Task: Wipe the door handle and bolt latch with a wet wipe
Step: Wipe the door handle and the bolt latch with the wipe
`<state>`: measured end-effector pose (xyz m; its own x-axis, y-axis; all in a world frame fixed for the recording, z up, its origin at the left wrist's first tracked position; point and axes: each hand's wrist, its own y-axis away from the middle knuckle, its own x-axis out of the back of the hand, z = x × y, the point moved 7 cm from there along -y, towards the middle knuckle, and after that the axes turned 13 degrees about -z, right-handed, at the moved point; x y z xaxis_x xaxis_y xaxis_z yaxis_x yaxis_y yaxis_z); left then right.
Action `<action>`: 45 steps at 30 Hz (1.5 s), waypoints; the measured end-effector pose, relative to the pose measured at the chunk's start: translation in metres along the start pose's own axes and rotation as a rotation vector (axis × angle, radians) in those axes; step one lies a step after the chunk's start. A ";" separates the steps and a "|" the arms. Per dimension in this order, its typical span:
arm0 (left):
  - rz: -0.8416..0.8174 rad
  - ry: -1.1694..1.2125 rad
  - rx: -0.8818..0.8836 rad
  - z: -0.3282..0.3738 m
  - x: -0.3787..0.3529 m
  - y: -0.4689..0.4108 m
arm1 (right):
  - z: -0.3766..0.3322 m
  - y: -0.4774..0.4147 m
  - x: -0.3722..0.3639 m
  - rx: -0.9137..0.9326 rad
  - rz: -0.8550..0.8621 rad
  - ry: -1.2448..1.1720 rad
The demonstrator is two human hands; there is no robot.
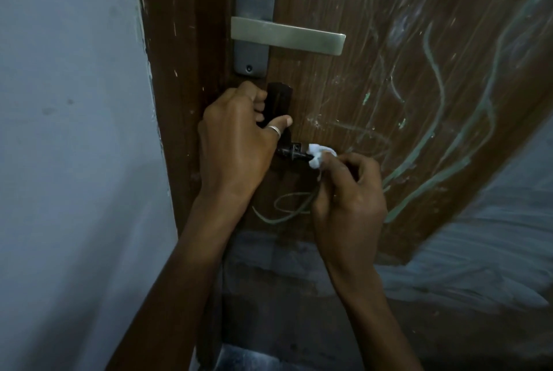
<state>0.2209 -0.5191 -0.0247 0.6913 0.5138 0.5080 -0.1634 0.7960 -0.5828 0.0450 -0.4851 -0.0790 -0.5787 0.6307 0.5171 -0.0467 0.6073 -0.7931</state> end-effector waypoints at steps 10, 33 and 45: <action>0.022 0.016 0.067 -0.005 0.002 -0.002 | -0.022 -0.010 -0.022 0.067 -0.190 0.091; -0.097 0.200 0.125 -0.009 0.003 -0.008 | -0.055 0.004 -0.063 0.157 -0.284 0.152; -0.046 0.560 0.252 -0.024 -0.005 0.092 | -0.018 0.024 0.016 0.005 -0.078 -0.203</action>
<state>0.2193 -0.4556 -0.0958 0.9551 0.2858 0.0787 -0.2391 0.8995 -0.3657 0.0493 -0.4516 -0.0836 -0.7253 0.4715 0.5017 -0.1016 0.6475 -0.7553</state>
